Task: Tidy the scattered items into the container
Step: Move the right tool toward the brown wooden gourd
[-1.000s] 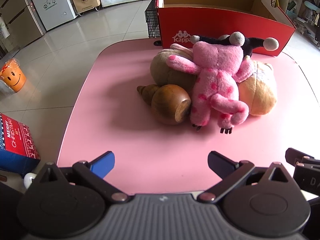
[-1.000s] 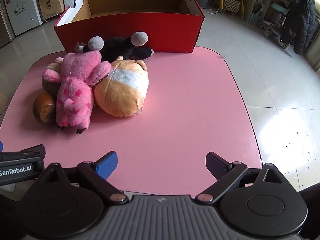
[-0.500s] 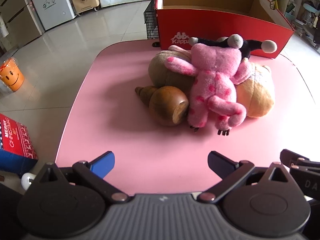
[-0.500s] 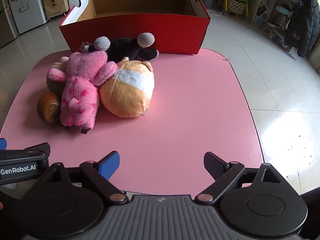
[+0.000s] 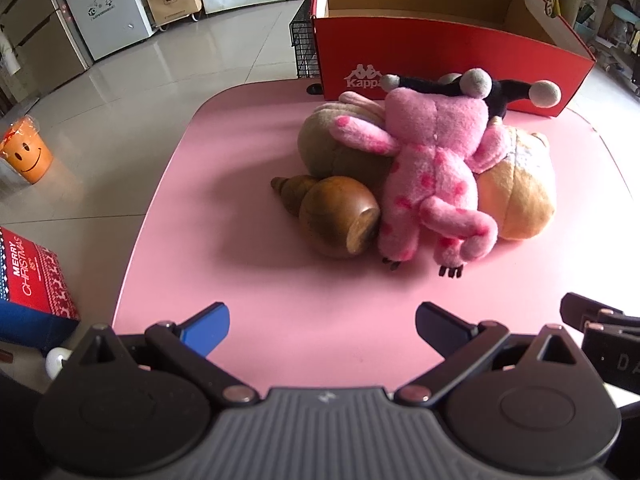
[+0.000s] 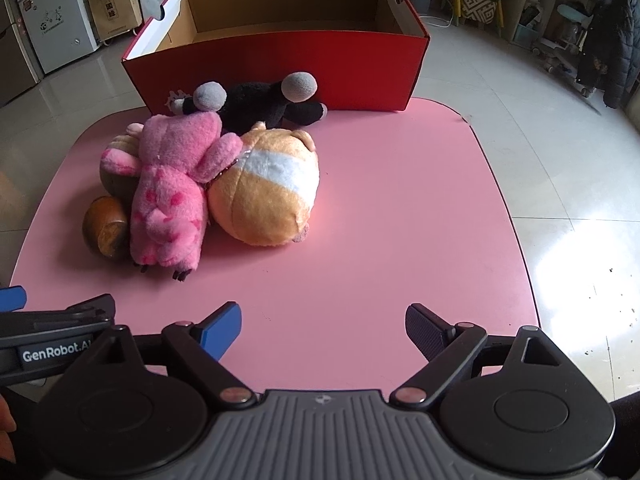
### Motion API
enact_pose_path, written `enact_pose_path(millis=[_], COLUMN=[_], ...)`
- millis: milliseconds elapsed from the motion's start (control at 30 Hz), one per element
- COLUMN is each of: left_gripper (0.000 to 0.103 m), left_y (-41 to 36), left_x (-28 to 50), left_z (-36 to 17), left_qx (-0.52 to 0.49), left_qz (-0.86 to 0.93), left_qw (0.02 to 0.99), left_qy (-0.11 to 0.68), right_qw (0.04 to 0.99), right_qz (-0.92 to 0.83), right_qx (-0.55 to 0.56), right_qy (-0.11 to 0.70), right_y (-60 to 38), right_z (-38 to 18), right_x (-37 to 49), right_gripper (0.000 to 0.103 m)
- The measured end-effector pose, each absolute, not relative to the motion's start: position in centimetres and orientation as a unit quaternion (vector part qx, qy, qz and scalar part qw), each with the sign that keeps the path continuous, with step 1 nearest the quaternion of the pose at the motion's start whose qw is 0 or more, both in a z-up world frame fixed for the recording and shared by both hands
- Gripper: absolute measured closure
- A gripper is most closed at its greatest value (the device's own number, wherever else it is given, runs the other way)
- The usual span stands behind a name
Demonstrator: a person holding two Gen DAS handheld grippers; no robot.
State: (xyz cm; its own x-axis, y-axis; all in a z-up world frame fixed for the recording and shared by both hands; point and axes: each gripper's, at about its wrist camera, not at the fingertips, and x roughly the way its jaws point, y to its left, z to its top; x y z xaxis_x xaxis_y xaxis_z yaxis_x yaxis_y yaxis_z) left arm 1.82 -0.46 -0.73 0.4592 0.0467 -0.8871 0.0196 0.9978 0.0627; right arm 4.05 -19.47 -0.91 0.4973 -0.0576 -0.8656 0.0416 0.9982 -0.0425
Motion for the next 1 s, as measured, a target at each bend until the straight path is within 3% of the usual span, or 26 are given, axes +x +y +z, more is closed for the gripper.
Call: enact_pose_path(millis=[233,300,467,567,633,800,900,1000], left_gripper=[0.000,0.001,0.021,0.036,0.036,0.052,0.053,0.029], left_y=[-0.1,0.2,0.8,1.0,1.1,1.6,2.2,2.6], left_x=[2.2,2.3,2.8,3.1,3.2,3.5,4.0,4.1], left_z=[0.2,0.7,0.9,0.9,0.9,1.5,1.7,2.0], left_qx=[0.010,0.002,-0.002,-0.003,-0.005,0.002,-0.007,-0.015], left_qz=[-0.011,-0.014,-0.018,-0.024,-0.031,-0.034,-0.035,-0.029], left_qw=[0.865,0.871,0.874,0.871,0.870,0.874,0.873,0.875], left_qy=[0.502,0.491,0.486,0.490,0.491,0.485,0.486,0.483], right_qw=[0.866,0.866,0.867,0.866,0.865,0.867,0.872,0.877], right_qz=[-0.020,-0.014,0.003,0.015,0.024,0.046,0.061,0.078], right_qx=[0.002,0.006,-0.002,-0.003,-0.004,-0.009,-0.008,0.016], right_qy=[0.500,0.501,0.498,0.499,0.501,0.496,0.486,0.473], right_y=[-19.7,-19.7,-19.2,-18.9,-18.8,-18.4,-18.2,-18.0], right_z=[-0.7,-0.5,0.0,0.2,0.3,0.8,1.4,1.9], right_x=[4.7,4.9,5.3,5.6,5.7,6.2,6.6,6.7], right_gripper=[0.038,0.050,0.062,0.077,0.081,0.087,0.087,0.083])
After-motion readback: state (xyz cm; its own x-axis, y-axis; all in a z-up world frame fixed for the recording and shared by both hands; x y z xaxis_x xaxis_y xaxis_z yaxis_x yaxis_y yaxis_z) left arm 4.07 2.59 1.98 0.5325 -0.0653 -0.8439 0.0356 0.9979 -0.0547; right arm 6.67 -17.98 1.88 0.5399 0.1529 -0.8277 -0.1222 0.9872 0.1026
